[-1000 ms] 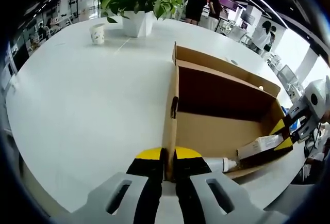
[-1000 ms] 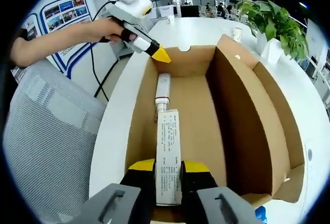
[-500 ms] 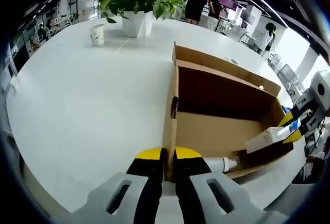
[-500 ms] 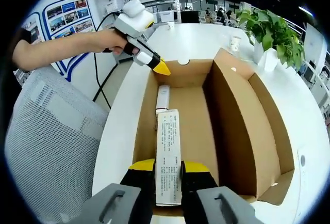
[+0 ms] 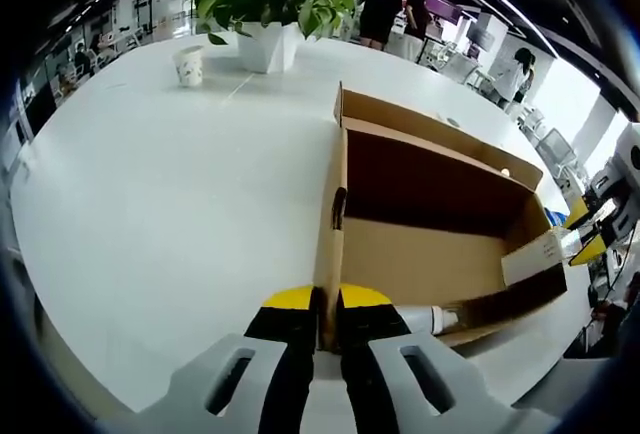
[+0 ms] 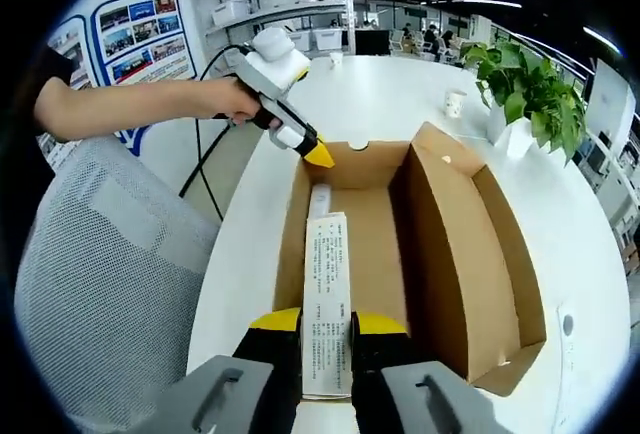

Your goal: Operate the shoe box by opening the lid, removing the specified soft item, and placing it in the target area until the item is outside and the box remains undamaged.

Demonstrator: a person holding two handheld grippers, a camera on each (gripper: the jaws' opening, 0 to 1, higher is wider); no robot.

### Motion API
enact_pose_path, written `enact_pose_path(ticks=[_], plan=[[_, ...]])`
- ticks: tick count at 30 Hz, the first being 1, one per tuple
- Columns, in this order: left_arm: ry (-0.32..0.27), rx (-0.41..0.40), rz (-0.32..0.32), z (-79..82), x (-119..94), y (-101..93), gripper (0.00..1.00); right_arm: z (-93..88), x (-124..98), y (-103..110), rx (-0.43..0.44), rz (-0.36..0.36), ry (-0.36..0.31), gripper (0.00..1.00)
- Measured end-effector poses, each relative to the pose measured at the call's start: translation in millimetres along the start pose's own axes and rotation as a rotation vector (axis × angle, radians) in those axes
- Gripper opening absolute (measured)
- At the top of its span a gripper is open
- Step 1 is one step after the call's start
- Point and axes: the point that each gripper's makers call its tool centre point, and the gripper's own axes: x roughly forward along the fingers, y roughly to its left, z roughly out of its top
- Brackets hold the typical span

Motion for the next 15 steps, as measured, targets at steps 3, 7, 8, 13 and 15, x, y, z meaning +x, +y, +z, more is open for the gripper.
enact_pose_path(ticks=[3,7,8,13,15], plan=[[-0.001,0.002,0.002,0.2,0.4,0.6,0.05,3.7,-6.2,0.2,-0.003,-0.003,-0.013,0.14],[-0.003,-0.001,0.002,0.2,0.5,1.1,0.05,9.1,-15.8,-0.3,-0.003,-0.012,-0.031,0.14],[-0.003,0.000,0.003,0.2,0.5,1.2,0.05,10.4,-18.1,0.2,-0.004,-0.011,-0.036,0.14],[-0.003,-0.002,0.001,0.6,1.0,2.0,0.05,16.9,-31.6,0.0,-0.016,-0.019,-0.054,0.14],[-0.002,-0.001,0.001,0.8,1.2,2.3,0.05,17.6,-35.8,-0.8,-0.021,-0.026,-0.051,0.14]])
